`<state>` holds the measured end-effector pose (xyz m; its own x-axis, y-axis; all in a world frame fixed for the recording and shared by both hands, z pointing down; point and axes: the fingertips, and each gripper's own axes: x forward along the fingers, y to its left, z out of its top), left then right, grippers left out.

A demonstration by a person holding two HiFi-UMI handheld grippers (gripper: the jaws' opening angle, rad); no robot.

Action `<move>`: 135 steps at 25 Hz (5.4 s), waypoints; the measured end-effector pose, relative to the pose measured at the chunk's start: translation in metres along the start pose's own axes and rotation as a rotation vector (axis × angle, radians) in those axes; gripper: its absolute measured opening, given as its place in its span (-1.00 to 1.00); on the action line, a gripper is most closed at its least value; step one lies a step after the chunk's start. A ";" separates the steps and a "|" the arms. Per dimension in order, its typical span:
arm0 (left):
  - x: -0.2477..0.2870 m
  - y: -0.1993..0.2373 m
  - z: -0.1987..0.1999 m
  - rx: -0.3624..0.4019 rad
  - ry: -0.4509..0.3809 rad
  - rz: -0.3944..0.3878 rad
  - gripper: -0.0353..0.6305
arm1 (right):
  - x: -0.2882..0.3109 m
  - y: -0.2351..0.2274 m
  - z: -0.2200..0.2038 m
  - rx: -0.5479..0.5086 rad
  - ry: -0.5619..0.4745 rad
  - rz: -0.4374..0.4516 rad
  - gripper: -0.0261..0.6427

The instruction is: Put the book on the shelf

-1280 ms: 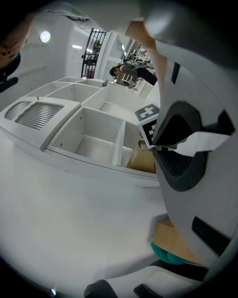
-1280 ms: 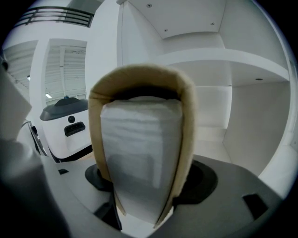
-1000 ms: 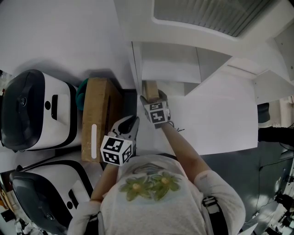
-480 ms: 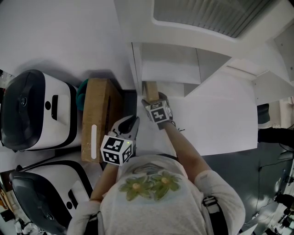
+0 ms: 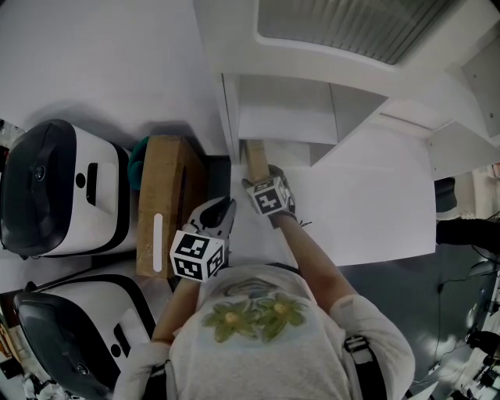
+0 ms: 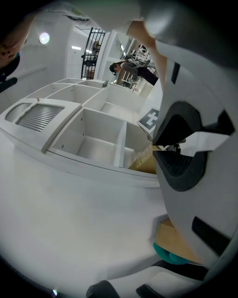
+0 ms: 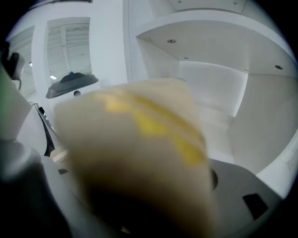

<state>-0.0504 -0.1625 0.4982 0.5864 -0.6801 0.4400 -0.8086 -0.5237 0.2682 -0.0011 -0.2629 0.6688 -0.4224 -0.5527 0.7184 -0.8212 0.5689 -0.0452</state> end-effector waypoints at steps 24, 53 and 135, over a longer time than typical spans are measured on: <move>-0.006 -0.004 0.000 -0.004 -0.015 0.004 -0.72 | -0.023 0.002 -0.002 -0.016 0.036 -0.060 0.09; -0.005 -0.004 -0.005 -0.008 -0.004 0.001 -0.72 | -0.052 0.000 -0.006 -0.116 -0.098 -0.084 -0.77; -0.034 -0.016 -0.011 0.016 -0.006 -0.036 -0.72 | -0.126 0.059 0.009 0.399 -0.299 0.276 -0.78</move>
<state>-0.0582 -0.1256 0.4889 0.6158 -0.6634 0.4251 -0.7859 -0.5561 0.2704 0.0003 -0.1649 0.5690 -0.6847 -0.5972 0.4179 -0.7216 0.4746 -0.5040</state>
